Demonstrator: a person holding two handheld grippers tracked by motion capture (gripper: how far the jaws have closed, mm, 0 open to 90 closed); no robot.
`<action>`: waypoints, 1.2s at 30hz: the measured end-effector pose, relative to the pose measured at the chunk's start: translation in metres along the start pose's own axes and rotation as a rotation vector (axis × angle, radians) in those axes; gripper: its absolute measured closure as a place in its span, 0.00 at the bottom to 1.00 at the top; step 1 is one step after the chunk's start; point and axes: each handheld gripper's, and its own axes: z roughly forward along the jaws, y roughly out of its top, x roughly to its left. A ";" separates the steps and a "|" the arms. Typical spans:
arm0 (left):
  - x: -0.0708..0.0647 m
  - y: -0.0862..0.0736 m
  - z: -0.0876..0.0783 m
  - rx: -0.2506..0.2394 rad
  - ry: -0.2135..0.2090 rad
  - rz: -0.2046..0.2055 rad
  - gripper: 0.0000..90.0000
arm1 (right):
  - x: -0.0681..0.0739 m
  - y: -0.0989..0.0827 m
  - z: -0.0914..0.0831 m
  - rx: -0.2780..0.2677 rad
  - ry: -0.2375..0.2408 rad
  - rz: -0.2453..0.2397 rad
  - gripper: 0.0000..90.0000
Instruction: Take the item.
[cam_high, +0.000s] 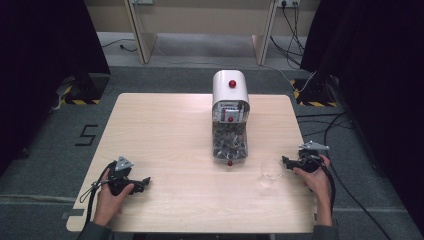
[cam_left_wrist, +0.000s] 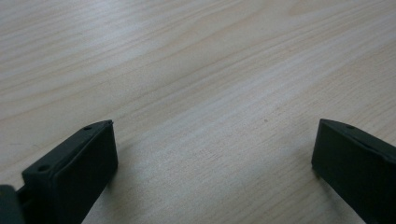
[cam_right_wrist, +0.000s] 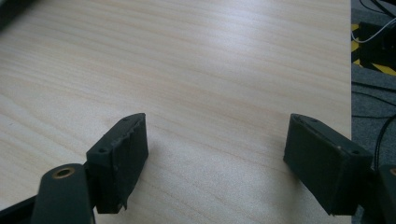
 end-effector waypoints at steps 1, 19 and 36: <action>0.000 0.000 0.000 0.000 0.000 0.000 0.00 | 0.000 0.000 0.000 0.000 0.000 0.000 0.24; 0.000 0.000 0.000 0.000 0.000 0.000 0.00 | -0.002 0.004 0.000 0.004 -0.009 -0.006 0.28; 0.000 0.000 0.000 0.000 0.000 0.000 0.00 | -0.002 0.038 -0.029 -0.072 -0.011 0.010 0.37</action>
